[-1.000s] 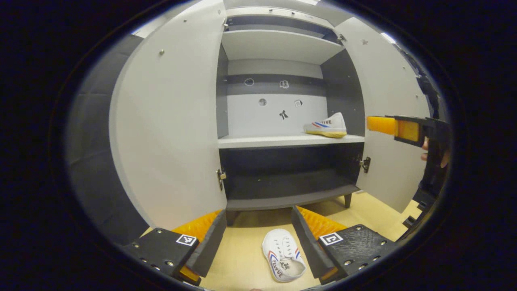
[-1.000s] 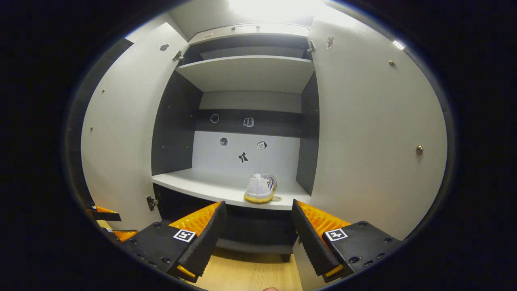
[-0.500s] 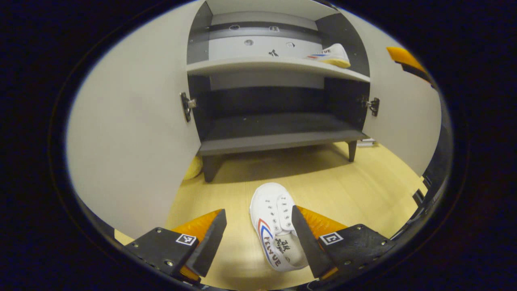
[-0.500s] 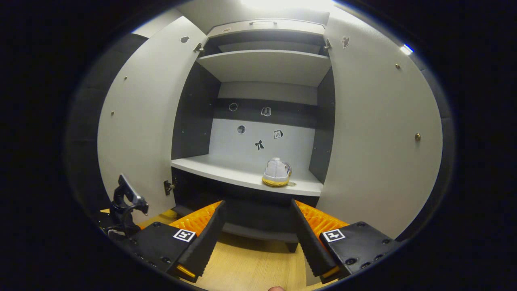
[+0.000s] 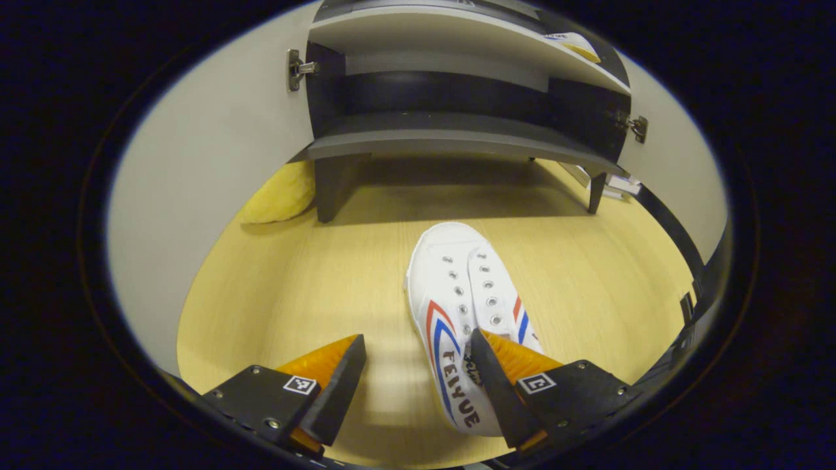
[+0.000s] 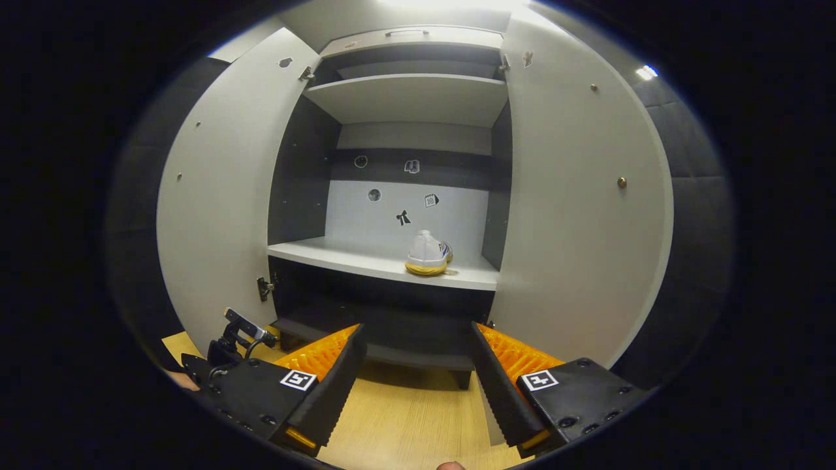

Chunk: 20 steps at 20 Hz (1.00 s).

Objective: Grab one shoe with the right hand and put it into the shoe cabinet, grab the other shoe with the left hand and put it into the shoe cabinet; then close the right door with the right hand and the left door with the left hand.

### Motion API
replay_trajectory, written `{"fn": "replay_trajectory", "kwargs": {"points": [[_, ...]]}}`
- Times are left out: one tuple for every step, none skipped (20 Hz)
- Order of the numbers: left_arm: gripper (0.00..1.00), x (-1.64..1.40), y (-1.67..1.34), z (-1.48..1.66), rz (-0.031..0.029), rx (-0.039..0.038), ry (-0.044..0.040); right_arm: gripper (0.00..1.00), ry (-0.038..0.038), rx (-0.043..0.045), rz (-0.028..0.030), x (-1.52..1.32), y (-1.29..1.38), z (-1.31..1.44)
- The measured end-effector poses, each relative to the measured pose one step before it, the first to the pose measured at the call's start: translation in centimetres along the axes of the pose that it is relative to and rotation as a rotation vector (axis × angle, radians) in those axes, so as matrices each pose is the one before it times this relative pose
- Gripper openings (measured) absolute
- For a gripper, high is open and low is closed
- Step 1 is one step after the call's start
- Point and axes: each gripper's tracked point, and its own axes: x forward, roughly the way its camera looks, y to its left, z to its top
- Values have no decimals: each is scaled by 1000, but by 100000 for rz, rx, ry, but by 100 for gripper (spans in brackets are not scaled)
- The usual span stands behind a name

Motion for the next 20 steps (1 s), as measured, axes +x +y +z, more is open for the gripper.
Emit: {"fn": "replay_trajectory", "kwargs": {"points": [[94,84,-67,-257,-663,440,1212,98,886,1065,-618,-4,-216,-352],[94,233,-617,-104,-3631,-997,662,98,1068,1159,-325,22,-112,-269],[86,220,-530,-591,-2134,-1519,2254,98,1053,1071,-191,-47,-65,-314],[76,-284,-638,-134,-2965,-1296,1740,98,694,857,11,-38,31,-137],[62,378,-409,96,-1378,-639,-1283,98,307,387,132,-4,87,-59],[50,73,72,-109,416,1571,1454,98,329,-212,219,10,102,-68],[42,-222,-148,117,-119,1702,246,98,257,-593,413,-30,186,-149],[42,428,124,-204,1190,794,1361,98,150,-637,833,-54,240,18],[31,-315,101,286,251,-860,447,98,211,-620,767,-74,227,-47],[24,116,-14,-193,-232,-1117,573,98,325,-627,595,-167,141,-59],[24,-635,330,516,1425,-1661,-2143,98,0,-366,336,-99,108,36],[9,509,107,8,162,-1196,-2112,98,-35,-126,307,-135,102,36],[2,-85,213,75,-184,-314,-1223,98,15,-111,86,-137,61,-47],[2,119,60,205,102,161,-959,98,47,-183,47,-127,11,20],[2,28,-62,291,122,214,-1764,98,90,-218,86,-120,20,-64],[2,-198,23,162,369,-87,-913,98,129,-323,102,-142,-49,58],[0,-160,-5,260,29,31,-1127,98,239,-441,-390,-156,-253,-119],[2,-115,0,340,68,894,-1296,97,-12,-199,-786,-255,-297,-46],[1,3,30,468,-227,1676,-1478,97,-19,64,-620,-211,-287,-95],[2,-98,-52,513,-645,1419,-1033,98,245,255,-577,-133,-255,-109]]}}
